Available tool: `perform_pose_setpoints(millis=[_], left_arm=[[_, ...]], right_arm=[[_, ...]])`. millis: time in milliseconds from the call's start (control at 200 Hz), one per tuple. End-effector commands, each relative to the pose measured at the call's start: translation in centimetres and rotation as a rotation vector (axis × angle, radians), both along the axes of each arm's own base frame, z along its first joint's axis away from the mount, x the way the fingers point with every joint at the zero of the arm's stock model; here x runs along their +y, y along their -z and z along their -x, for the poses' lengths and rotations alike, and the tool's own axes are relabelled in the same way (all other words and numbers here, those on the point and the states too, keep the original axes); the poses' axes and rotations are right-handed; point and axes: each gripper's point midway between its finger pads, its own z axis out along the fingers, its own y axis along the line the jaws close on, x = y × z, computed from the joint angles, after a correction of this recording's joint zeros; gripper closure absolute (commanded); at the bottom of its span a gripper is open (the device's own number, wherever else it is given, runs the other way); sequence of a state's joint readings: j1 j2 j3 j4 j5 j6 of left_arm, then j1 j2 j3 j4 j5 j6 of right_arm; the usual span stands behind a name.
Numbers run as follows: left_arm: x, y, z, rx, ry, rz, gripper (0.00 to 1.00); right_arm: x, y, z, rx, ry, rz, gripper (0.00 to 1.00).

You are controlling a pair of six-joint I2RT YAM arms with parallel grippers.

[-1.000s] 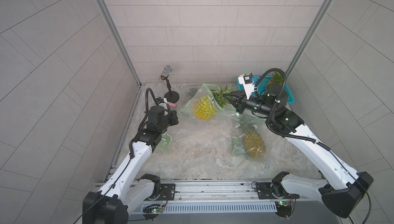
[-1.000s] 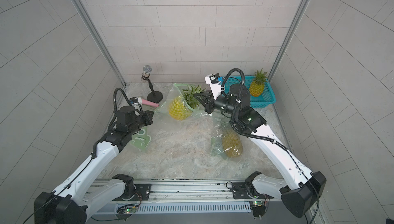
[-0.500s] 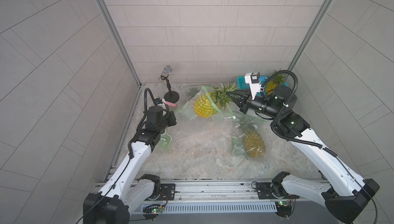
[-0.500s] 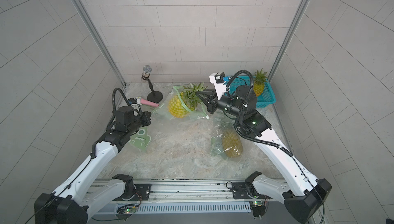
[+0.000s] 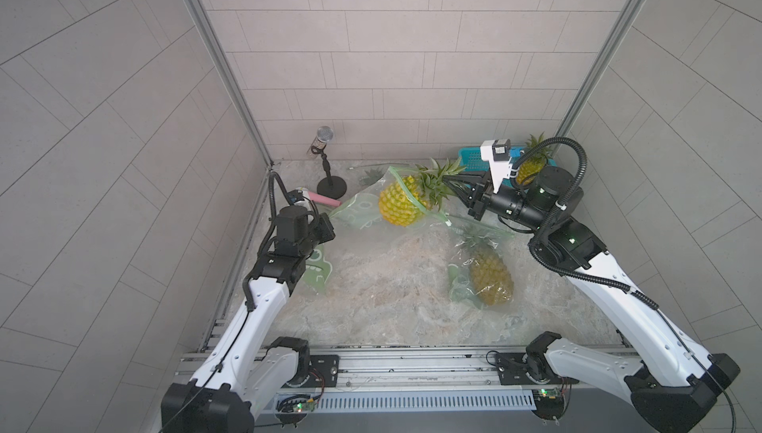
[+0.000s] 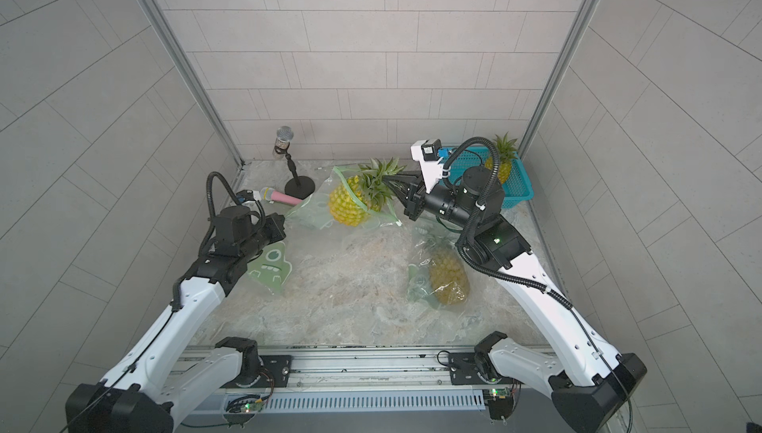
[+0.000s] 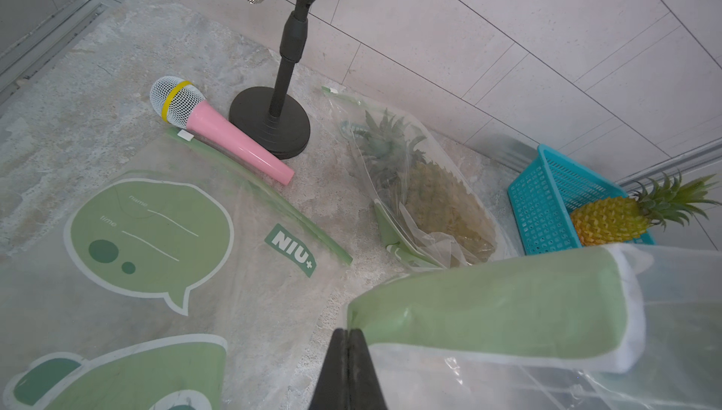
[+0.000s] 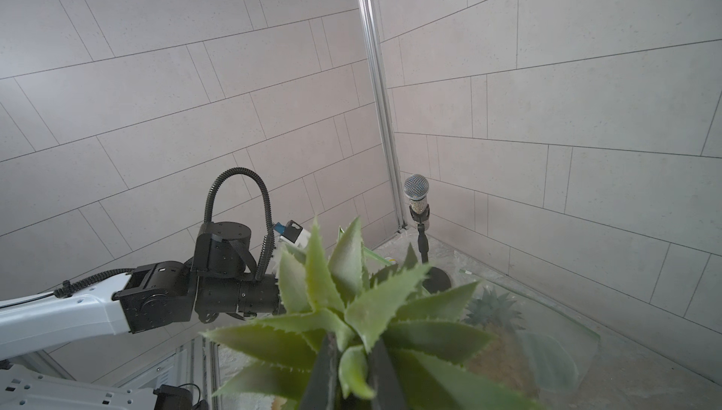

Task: Open the zip-top bag and take out the pineapple
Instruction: Pick up the pineapple from the zipper food storage bag.

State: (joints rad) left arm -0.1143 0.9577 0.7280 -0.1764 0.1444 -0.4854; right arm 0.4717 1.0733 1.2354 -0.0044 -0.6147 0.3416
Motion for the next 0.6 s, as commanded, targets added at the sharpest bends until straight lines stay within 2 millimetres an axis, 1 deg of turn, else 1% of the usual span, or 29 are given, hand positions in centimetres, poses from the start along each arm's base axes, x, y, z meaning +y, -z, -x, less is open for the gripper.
perform_pose_setpoints(millis=[0, 140, 295, 595], left_arm=[[1.4, 0.1, 0.1, -0.012, -0.069, 0.010, 1.00], [1.9, 0.2, 0.1, -0.008, -0.084, 0.009, 1.00], [1.6, 0.4, 0.2, -0.001, -0.062, 0.000, 1.00], [2.8, 1.0, 0.3, 0.023, -0.130, 0.007, 1.00]], right_arm=[[-2.0, -6.9, 2.9, -0.229, 0.016, -0.126, 1.00], [-2.0, -7.2, 3.3, -0.238, 0.006, -0.128, 1.00], [-2.0, -7.4, 3.5, -0.247, 0.003, -0.131, 1.00], [-2.2, -7.7, 4.1, -0.265, -0.007, -0.142, 1.00]])
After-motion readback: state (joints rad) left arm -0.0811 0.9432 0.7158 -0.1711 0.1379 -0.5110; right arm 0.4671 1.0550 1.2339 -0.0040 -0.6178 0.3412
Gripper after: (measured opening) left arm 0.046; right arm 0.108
